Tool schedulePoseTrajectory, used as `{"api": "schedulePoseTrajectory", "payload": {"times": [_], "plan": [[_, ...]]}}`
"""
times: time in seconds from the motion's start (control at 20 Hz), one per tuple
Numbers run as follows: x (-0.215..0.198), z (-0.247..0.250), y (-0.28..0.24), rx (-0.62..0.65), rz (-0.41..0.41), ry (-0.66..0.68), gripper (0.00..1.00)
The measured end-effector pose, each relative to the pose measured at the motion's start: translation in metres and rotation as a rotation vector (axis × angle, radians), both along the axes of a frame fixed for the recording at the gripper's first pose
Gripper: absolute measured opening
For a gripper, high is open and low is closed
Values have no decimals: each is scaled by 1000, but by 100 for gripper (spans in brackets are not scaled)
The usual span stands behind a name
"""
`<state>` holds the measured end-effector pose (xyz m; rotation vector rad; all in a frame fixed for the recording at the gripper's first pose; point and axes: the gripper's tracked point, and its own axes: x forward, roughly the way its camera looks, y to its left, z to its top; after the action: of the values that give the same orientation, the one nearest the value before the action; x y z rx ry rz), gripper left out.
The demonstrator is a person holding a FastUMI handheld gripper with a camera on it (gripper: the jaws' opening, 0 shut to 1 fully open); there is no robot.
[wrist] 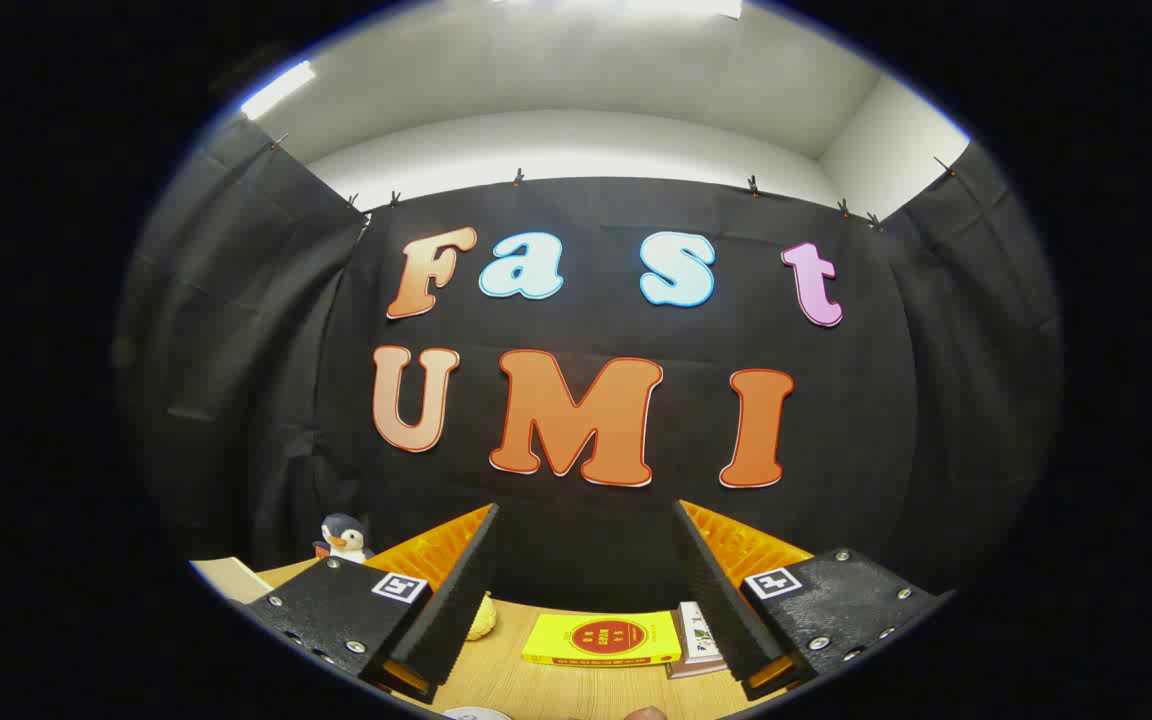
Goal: Open the storage box then place both shoes into the box .Put the left shoe in first, then the right shoe, with the right side of both shoes facing outward in a uniform manner.
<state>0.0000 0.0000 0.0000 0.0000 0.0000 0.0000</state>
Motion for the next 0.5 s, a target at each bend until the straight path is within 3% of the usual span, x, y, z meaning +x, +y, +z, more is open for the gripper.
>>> {"api": "schedulePoseTrajectory", "payload": {"times": [0.5], "plan": [[-14,-4,2,-16,2,30,99]]}}
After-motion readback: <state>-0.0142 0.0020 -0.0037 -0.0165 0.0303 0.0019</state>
